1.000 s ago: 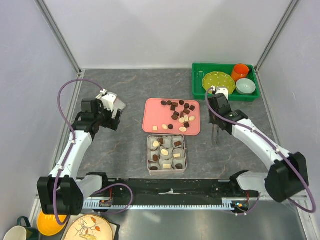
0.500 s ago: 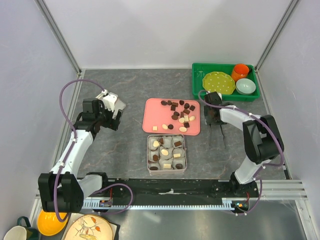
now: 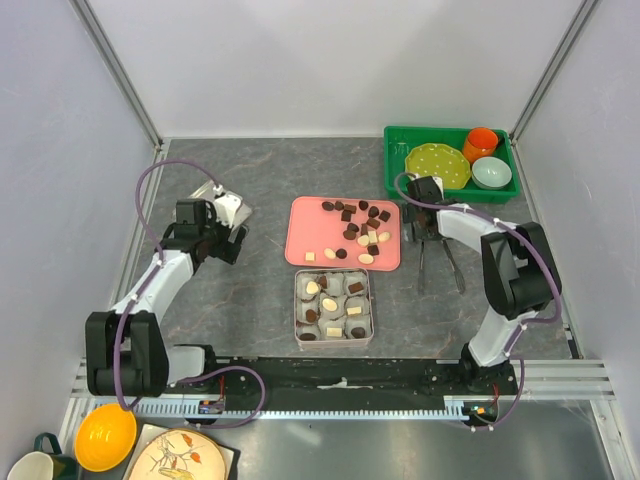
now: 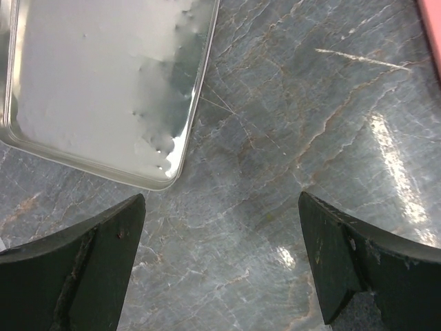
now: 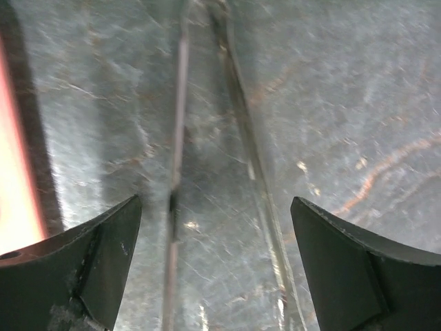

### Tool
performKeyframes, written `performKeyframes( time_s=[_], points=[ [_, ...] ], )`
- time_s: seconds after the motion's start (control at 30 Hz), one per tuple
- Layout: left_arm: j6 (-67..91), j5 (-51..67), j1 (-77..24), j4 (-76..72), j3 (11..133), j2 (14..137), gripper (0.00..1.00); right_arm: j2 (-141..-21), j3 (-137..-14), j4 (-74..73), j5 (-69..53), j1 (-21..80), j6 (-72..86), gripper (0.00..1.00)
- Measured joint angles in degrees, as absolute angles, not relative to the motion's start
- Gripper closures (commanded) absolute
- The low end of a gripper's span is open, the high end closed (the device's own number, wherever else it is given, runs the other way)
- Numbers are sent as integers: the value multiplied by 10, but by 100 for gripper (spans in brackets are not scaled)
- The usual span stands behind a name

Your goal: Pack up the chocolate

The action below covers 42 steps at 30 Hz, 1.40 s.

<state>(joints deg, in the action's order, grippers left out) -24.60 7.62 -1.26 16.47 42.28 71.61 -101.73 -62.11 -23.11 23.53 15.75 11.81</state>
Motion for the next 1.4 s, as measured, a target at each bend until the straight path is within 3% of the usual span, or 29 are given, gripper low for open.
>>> performKeyframes(
  time_s=[0.2, 0.4, 0.63, 0.9, 1.13, 1.4],
  points=[
    [-259, 56, -13, 127, 416, 766, 6, -942, -590, -247, 262, 157, 128, 13],
    [-264, 40, -13, 89, 416, 803, 19, -731, -563, -223, 266, 181, 143, 28],
    [-276, 34, -13, 66, 446, 875, 25, -545, -516, -204, 237, 219, 153, 34],
    [-299, 33, -13, 49, 463, 918, 31, -481, -497, -233, 182, 236, 157, 40],
    [-320, 37, -13, 41, 488, 949, 50, -480, -498, -241, 142, 242, 157, 43],
    [-340, 51, -14, 32, 506, 974, 56, -487, -500, -241, 117, 248, 154, 43]
  ],
)
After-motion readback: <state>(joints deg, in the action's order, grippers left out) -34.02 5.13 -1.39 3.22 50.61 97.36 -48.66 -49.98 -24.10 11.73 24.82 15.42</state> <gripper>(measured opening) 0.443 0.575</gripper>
